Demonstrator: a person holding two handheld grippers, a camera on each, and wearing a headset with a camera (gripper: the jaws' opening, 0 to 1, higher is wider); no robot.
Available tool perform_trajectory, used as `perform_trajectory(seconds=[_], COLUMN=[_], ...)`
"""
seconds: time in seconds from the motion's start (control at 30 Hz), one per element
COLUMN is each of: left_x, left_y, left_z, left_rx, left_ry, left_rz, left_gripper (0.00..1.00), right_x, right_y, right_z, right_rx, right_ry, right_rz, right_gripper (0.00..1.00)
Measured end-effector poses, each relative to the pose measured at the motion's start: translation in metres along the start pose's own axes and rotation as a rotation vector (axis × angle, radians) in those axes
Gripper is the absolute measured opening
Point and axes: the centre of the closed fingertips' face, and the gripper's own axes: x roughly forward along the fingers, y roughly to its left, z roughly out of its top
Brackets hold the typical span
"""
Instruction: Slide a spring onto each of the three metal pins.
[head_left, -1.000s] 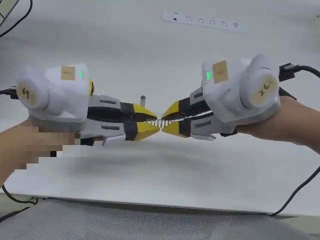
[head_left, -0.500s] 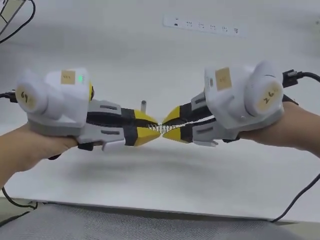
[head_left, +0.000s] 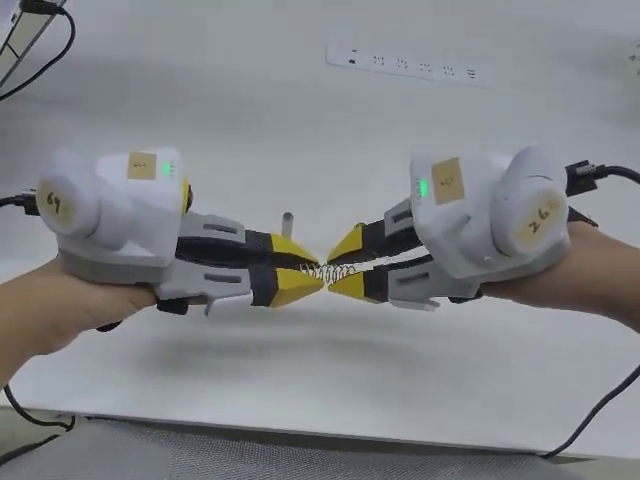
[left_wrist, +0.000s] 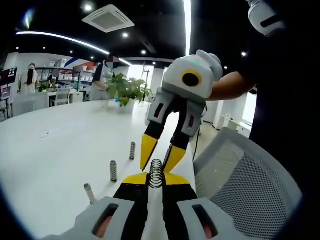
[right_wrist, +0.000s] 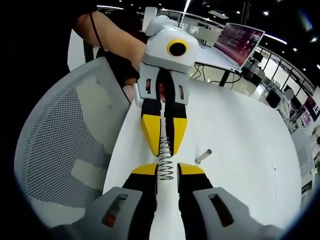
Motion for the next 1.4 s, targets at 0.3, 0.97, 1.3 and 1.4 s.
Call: perform_trajectory(seconds=[0.3,0.97,1.3,1.4], left_x=[-0.002,-0.004,-0.005,-0.004], left_y=[-0.002,-0.002,-0.004,-0.005], left_z=[0.0,0.0,-0.006,-0.008], left_rx=[-0.021,-0.031,-0.036,-0.038], left_ry=[0.001,-0.013,-0.005,0.0], left_rz=[-0.002,-0.007,-0.024,-0.03], left_gripper=[0.02,0.01,0.01,0.01], right_x=[-0.005,-0.013,-0.016,-0.016], right_y=[0.003,0.0,0.005,0.007], right_z=[-0.009,0.004,0.015,0.018], right_rx=[0.074,0.033,-0.09,-0.125], right_ry=[-0.025,-0.056,-0.024,-0.017], right_rz=[0.009,-0.016,-0.004,0.005], right_gripper=[0.12,0.07,0.07,0.07])
